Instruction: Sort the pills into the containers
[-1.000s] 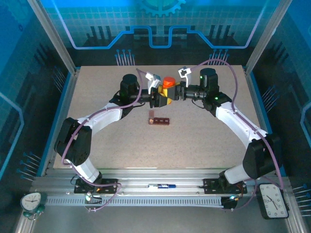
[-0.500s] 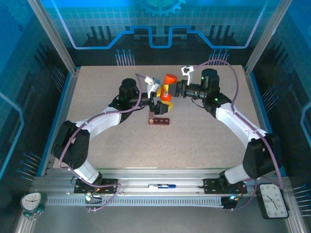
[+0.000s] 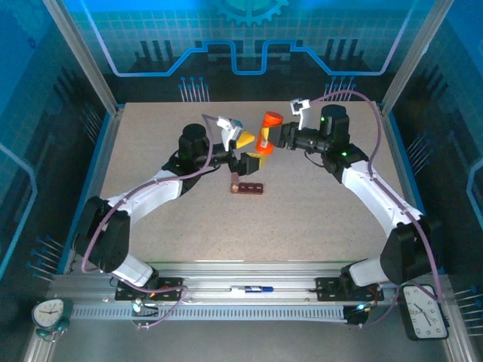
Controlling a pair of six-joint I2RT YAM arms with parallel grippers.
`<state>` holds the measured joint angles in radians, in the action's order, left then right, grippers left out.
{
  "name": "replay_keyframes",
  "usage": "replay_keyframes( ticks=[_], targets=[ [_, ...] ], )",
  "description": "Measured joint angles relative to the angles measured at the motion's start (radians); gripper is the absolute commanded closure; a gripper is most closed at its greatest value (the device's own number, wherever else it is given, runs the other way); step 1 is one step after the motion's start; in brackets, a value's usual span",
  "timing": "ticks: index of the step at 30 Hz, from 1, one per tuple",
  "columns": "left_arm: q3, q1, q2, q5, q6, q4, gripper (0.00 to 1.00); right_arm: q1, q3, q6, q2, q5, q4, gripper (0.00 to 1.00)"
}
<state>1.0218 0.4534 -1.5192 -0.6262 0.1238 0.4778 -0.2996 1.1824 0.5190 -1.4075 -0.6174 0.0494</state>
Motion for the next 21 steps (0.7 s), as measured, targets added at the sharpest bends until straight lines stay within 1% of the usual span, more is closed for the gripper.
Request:
replay_keyframes(
  ticks=[7, 10, 14, 18, 21],
  targets=[
    [-0.016, 0.000, 0.093, 0.238, 0.020, -0.044, 0.01, 0.031, 0.095, -0.016, 0.035, -0.011, -0.109, 0.67],
    [-0.034, -0.003, 0.109, 0.302, 0.042, -0.032, 0.01, 0.032, 0.103, -0.021, 0.057, -0.020, -0.126, 0.66],
    [-0.073, -0.014, 0.109, 0.327, 0.059, 0.006, 0.01, 0.032, 0.103, -0.016, 0.065, -0.028, -0.128, 0.66],
    [-0.088, -0.025, 0.109, 0.294, 0.028, 0.021, 0.01, 0.032, 0.101, 0.006, 0.065, -0.030, -0.116, 0.67],
    [-0.079, -0.026, 0.116, 0.270, -0.010, -0.004, 0.01, 0.032, 0.098, 0.025, 0.065, -0.029, -0.086, 0.66]
  ],
)
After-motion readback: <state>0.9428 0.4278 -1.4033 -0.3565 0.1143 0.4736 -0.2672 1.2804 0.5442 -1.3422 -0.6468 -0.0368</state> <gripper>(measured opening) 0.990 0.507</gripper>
